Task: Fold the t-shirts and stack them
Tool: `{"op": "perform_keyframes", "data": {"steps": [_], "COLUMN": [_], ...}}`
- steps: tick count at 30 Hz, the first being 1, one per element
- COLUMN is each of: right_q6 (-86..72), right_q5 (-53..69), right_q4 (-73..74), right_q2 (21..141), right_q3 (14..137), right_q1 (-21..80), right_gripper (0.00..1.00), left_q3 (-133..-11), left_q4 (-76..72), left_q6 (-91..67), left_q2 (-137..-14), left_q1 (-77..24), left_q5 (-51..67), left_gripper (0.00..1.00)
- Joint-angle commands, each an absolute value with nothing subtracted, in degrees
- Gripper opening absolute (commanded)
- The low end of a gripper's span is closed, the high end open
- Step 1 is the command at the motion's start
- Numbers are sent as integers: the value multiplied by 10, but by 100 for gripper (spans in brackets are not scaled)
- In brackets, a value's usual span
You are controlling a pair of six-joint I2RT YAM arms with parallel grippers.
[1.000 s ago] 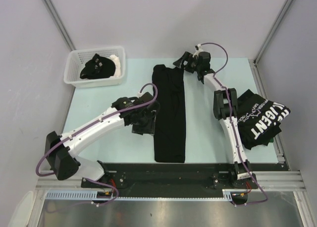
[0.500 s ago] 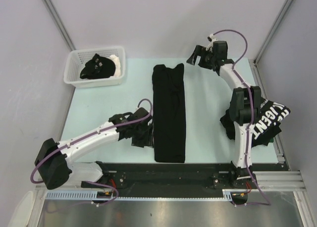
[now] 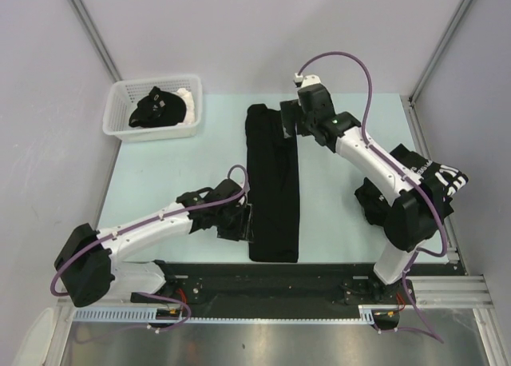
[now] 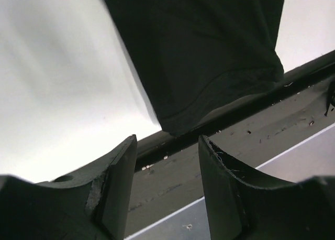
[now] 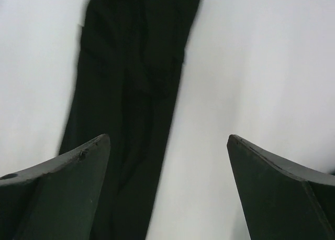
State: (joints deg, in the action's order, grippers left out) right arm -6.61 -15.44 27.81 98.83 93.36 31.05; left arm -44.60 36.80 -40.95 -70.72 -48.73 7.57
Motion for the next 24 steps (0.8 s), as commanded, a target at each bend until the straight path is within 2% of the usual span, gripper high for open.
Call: {"op": "perform_keyframes", "data": {"steps": [1, 16, 24], "right_q6": [-104, -133, -111], "right_q5": [-207, -191, -207], "right_q4": [383, 403, 417], "right_q2": [971, 882, 860], "right_q3": [908, 883, 889], "right_q1": [285, 286, 277], "right_gripper": [100, 100, 100], "left_q3": [-427, -358, -348], "left_q4": [323, 254, 201], "left_q6": [-381, -386, -395], "left_q2": [-701, -715, -766], "left_q1": [-485, -485, -488], "left_q5": [99, 144, 159], "left_gripper": [56, 55, 53]}}
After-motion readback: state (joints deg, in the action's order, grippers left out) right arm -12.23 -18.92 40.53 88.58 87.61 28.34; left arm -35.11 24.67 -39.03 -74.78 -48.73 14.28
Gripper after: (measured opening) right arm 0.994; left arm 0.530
